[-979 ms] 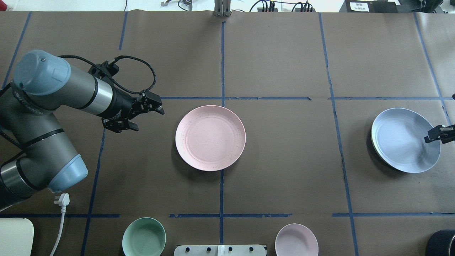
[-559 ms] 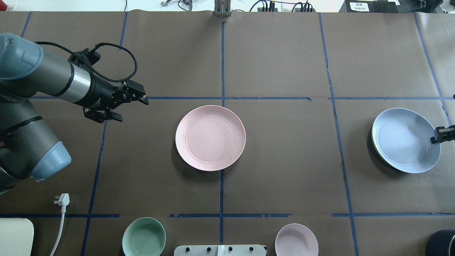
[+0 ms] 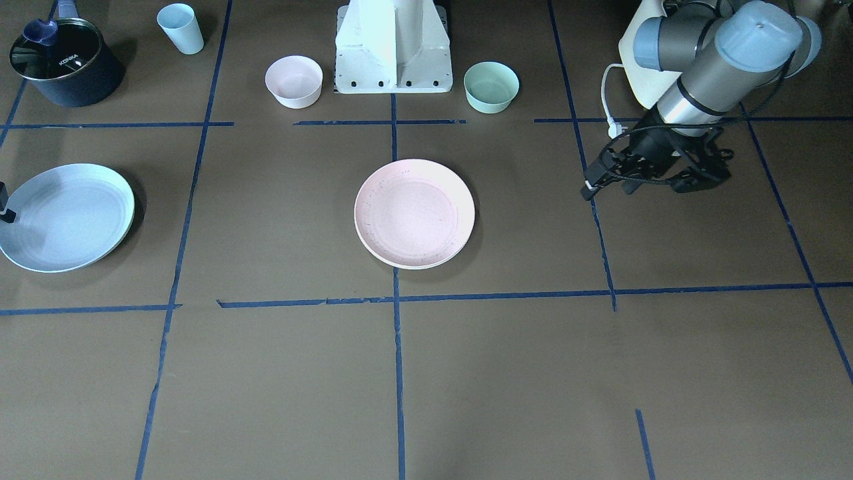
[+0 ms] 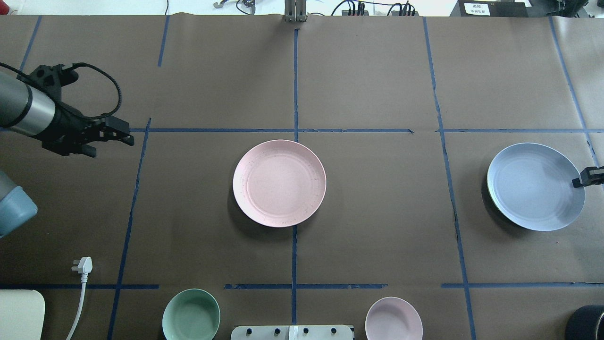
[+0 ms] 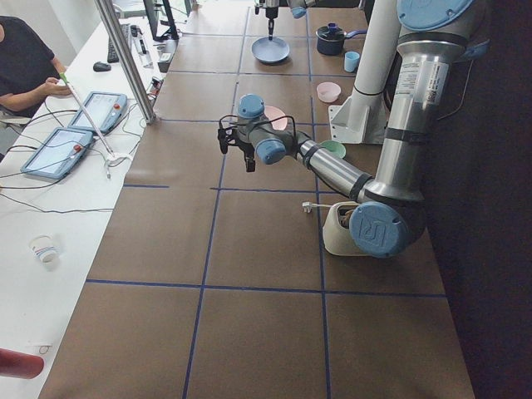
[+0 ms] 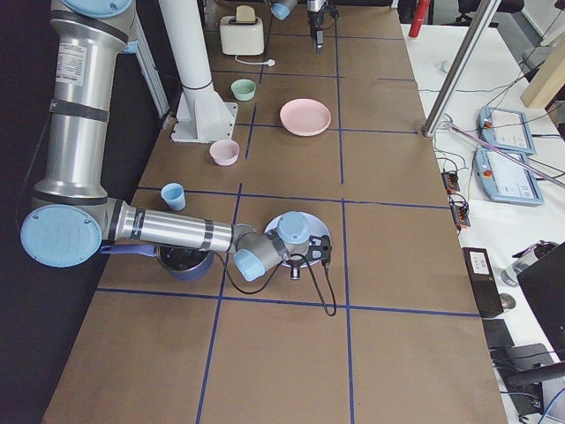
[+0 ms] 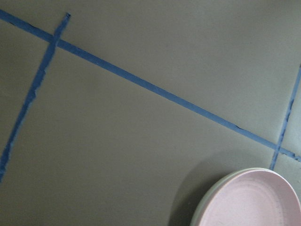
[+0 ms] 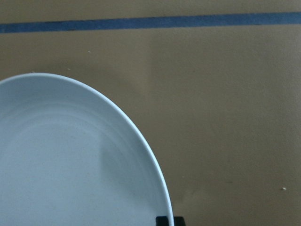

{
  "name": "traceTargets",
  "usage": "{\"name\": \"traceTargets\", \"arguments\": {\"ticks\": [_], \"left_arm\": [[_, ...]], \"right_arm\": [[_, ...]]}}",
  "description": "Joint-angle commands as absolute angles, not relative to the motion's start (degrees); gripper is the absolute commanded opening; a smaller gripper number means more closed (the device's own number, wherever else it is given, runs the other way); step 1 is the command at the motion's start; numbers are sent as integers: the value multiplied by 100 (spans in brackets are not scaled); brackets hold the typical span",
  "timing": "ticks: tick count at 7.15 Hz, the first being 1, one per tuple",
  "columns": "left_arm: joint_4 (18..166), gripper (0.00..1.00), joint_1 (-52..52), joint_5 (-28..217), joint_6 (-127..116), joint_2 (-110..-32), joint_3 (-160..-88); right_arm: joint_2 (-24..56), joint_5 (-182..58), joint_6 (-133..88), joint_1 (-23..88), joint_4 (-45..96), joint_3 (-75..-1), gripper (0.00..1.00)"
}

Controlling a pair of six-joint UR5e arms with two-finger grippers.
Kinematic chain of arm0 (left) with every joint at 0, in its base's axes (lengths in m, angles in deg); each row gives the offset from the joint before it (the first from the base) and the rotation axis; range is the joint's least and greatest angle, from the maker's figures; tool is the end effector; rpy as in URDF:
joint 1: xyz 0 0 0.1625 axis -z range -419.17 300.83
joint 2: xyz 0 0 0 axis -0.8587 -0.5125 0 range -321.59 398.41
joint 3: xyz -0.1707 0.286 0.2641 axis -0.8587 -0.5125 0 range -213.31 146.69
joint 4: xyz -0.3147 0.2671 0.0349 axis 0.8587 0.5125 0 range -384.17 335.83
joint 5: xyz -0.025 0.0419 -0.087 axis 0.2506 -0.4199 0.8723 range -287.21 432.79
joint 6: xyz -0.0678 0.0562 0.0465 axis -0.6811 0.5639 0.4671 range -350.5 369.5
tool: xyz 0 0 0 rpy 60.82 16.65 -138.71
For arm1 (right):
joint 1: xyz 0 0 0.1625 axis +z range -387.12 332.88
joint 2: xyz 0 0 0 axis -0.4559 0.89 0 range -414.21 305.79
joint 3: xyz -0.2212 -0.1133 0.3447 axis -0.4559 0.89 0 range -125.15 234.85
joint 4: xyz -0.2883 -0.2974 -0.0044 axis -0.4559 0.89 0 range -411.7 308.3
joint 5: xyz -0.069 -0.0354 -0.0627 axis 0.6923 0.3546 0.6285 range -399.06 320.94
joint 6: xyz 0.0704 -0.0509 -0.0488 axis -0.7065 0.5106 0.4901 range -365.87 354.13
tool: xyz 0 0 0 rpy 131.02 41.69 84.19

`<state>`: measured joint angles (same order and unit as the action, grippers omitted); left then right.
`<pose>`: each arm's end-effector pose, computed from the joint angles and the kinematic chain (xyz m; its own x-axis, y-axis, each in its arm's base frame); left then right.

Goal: Stack three plates with pink and blue
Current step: 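Withdraw the left gripper from the stack while the right gripper grasps the blue plate rim, then lift the light blue plate with the right gripper and carry it over the stack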

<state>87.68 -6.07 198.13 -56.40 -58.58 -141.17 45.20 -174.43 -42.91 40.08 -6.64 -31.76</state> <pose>0.2607 -0.4735 0.4027 0.5390 -0.1629 -0.8264 0.1965 0.9784 -0.0648 -0.1109 -0.4248 0.6748 0.5975 -0.0256 0.8015 -0.0399 0.9973 0.0616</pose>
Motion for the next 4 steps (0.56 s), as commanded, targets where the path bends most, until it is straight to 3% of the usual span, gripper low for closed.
{"name": "traceTargets", "arguments": {"ticks": [1, 4], "left_arm": [[8236, 100, -83, 19838, -3612, -5346, -14115], [7441, 100, 873, 19847, -1274, -5053, -14045]], "right_arm": [[4432, -18018, -4855, 4335, -767, -3670, 0], [3653, -18636, -6207, 4504, -697, -4305, 0]]}}
